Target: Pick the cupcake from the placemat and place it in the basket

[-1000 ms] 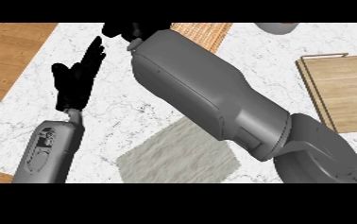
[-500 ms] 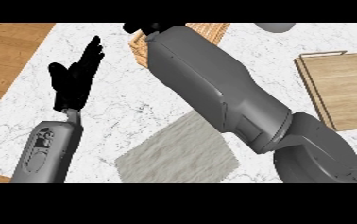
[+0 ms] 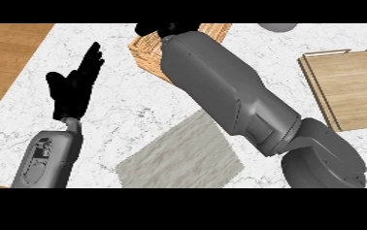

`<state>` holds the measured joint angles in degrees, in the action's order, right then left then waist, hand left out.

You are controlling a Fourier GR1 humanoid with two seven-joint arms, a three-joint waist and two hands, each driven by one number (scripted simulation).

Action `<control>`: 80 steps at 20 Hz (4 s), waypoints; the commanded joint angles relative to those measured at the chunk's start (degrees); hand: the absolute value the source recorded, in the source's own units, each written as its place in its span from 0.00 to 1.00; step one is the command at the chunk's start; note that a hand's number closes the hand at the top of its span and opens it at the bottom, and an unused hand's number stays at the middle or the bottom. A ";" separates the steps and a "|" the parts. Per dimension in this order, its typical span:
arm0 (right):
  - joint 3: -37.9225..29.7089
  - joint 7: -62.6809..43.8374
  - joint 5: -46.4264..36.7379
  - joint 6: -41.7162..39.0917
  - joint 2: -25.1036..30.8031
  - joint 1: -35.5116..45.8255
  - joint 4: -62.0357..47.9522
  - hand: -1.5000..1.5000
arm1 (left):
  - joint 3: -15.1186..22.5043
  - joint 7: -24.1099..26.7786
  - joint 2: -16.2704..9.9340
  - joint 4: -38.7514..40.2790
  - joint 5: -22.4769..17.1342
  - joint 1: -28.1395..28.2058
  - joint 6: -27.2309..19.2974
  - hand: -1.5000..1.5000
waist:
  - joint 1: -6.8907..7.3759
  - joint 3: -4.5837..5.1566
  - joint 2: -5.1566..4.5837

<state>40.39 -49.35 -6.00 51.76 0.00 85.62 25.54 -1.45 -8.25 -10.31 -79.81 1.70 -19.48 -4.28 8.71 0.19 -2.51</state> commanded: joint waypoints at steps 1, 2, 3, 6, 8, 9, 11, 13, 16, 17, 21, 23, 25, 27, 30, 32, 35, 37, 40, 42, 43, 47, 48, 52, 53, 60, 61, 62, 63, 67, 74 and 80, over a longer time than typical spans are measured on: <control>12.31 3.02 -9.42 -11.76 0.00 0.40 -8.65 1.00 | -0.98 -0.64 -1.62 -0.64 -0.11 -0.40 0.39 0.50 | -0.69 0.66 0.70; 13.61 3.55 -10.12 -14.10 0.00 1.56 -8.45 1.00 | -0.88 -0.25 -0.34 0.21 0.20 -0.43 -0.88 0.50 | -0.72 0.54 0.42; 15.77 5.13 -11.91 -13.15 0.00 0.04 -9.09 1.00 | -0.32 -0.01 -0.82 -0.40 -0.22 0.09 0.68 0.50 | 0.30 0.45 0.04; 16.39 6.28 -13.39 -18.58 0.00 5.59 -12.36 1.00 | -0.81 -1.39 -0.38 -0.05 -0.66 -0.41 0.16 0.50 | -1.38 0.16 0.49; 18.50 6.39 -14.99 -19.95 0.00 5.37 -13.02 1.00 | -0.86 -2.33 -0.84 -0.97 -0.41 -1.78 -0.02 0.50 | -0.29 0.14 0.27; 17.96 6.46 -14.80 -20.72 0.00 7.03 -13.56 1.00 | -0.99 -1.42 -0.66 -0.16 -0.72 -0.41 0.35 0.50 | -0.53 0.13 0.26; 18.00 8.32 -14.87 -21.14 0.00 6.41 -13.17 1.00 | -1.80 -0.56 -0.87 0.18 -0.63 -0.24 -0.24 0.50 | -1.39 0.07 0.35; 17.74 8.08 -14.77 -19.70 0.00 5.50 -14.11 1.00 | 0.09 -0.64 -0.47 0.31 0.69 -0.32 0.12 0.50 | -0.79 0.05 -0.09; 17.07 6.66 -14.32 -22.68 0.00 8.09 -15.54 1.00 | -0.66 -1.01 -1.04 -0.84 -0.11 -0.23 0.54 0.50 | 0.12 0.08 -0.10; 16.95 7.08 -14.10 -22.98 0.00 6.97 -14.77 1.00 | -1.07 1.43 -0.42 0.50 0.02 1.04 -0.07 0.50 | -0.79 0.09 0.03; 15.46 5.94 -12.10 -29.74 0.00 6.45 -15.87 1.00 | -0.60 -0.46 -0.17 -0.14 -0.49 0.03 0.54 0.50 | -0.03 0.10 -0.18; 14.61 6.23 -10.99 -34.62 0.00 7.02 -16.34 1.00 | -0.69 -1.31 -0.60 -0.10 -0.19 -1.51 0.41 0.50 | 0.10 0.10 -0.33; 15.14 6.87 -11.48 -33.37 0.00 4.76 -15.94 1.00 | -0.85 -0.60 -0.28 0.94 -0.43 -2.07 0.54 0.50 | -0.21 0.10 -0.58; 14.35 8.09 -10.84 -34.48 0.00 4.71 -16.94 1.00 | -0.72 -0.67 -0.81 0.02 0.40 -2.29 0.09 0.50 | 0.00 0.05 -0.63; 14.44 8.40 -11.18 -33.88 0.00 4.03 -17.29 1.00 | -0.35 0.19 -0.46 -1.64 -0.01 1.51 0.57 0.50 | 0.61 0.04 -0.24; 14.72 7.87 -11.55 -33.87 0.00 4.63 -16.64 1.00 | -0.99 -0.81 -0.62 -0.51 -0.65 -1.39 0.83 0.50 | 0.33 0.07 -0.48; 14.93 9.85 -12.16 -31.18 0.00 1.77 -18.45 1.00 | 0.13 0.23 0.34 -1.90 0.13 0.61 0.28 0.50 | 0.20 0.01 -0.54; 14.65 9.96 -12.10 -33.04 0.00 2.88 -19.17 1.00 | -0.58 0.01 -0.68 -2.07 -0.08 2.16 0.72 0.50 | 0.08 0.00 -0.19; 14.97 9.10 -12.49 -34.71 0.00 3.11 -19.15 1.00 | -0.95 -0.65 -0.48 -0.78 0.31 -0.69 -0.16 0.50 | -0.18 0.02 -0.46; 15.75 9.79 -13.34 -34.16 0.00 1.11 -19.20 1.00 | -0.31 -1.60 -0.04 -1.62 0.49 -0.30 -0.29 0.50 | -0.27 -0.02 -0.25; 15.22 9.13 -12.93 -36.05 0.00 3.46 -19.08 1.00 | 0.01 -1.95 0.27 -1.48 0.81 0.10 -0.58 0.50 | -0.10 -0.01 -0.14; 15.57 10.32 -13.58 -34.26 0.00 0.63 -20.55 1.00 | -0.27 -1.99 -0.58 -2.76 0.36 -0.21 0.28 0.50 | 0.36 -0.04 -0.48; 15.11 10.90 -13.28 -35.93 0.00 2.46 -21.27 1.00 | -0.51 -1.04 -0.38 -1.92 -0.13 0.40 0.70 0.50 | 0.08 -0.01 -0.53; 14.19 11.24 -12.49 -36.83 0.00 0.57 -20.46 1.00 | -0.49 -0.46 -0.16 -1.32 -0.31 0.97 0.99 0.50 | 0.06 -0.02 -0.57; 14.01 11.76 -12.37 -37.63 0.00 0.53 -20.50 1.00 | -1.11 -0.94 -0.50 -1.21 -0.20 -0.52 0.45 0.50 | -0.19 -0.03 -0.60; 13.19 10.19 -11.90 -38.49 0.00 -0.38 -19.45 1.00 | -0.04 -2.81 0.67 -1.58 0.65 -2.78 -0.58 0.50 | 0.23 -0.08 -0.46; 12.56 11.67 -11.40 -38.26 0.00 -1.27 -20.43 1.00 | -0.37 -1.46 -0.03 -1.08 0.90 -0.98 -0.25 0.50 | 0.02 -0.07 -0.58; 12.38 11.31 -11.20 -39.41 0.00 -1.28 -19.72 1.00 | -1.69 -1.83 -1.19 -1.20 -0.07 -1.25 0.45 0.50 | 0.21 -0.06 -0.40; 11.71 9.93 -10.52 -39.00 0.00 -1.60 -19.03 1.00 | 0.28 -0.90 1.10 -0.15 1.37 -0.99 -0.85 0.50 | 0.28 -0.04 -0.66; 10.84 6.93 -9.86 -41.18 0.01 -2.33 -20.31 1.00 | -0.96 -1.69 -1.00 -1.48 -0.48 -0.20 1.71 0.50 | 0.40 -0.04 -0.31; 8.88 6.71 -8.91 -34.09 0.01 -2.20 -20.45 0.00 | -1.72 -0.09 -1.08 -1.32 -0.48 1.08 1.32 0.50 | -0.63 -0.12 -0.13; 5.42 6.14 -6.60 -21.58 0.01 -0.24 -17.57 0.00 | -1.75 -0.18 -1.23 -1.19 -0.27 0.51 1.33 0.50 | -0.83 -0.13 -0.03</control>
<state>47.55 -43.28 -13.68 23.36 0.07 85.20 6.95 -2.66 -8.66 -10.72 -80.95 1.73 -19.09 -3.61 8.24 0.10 -2.61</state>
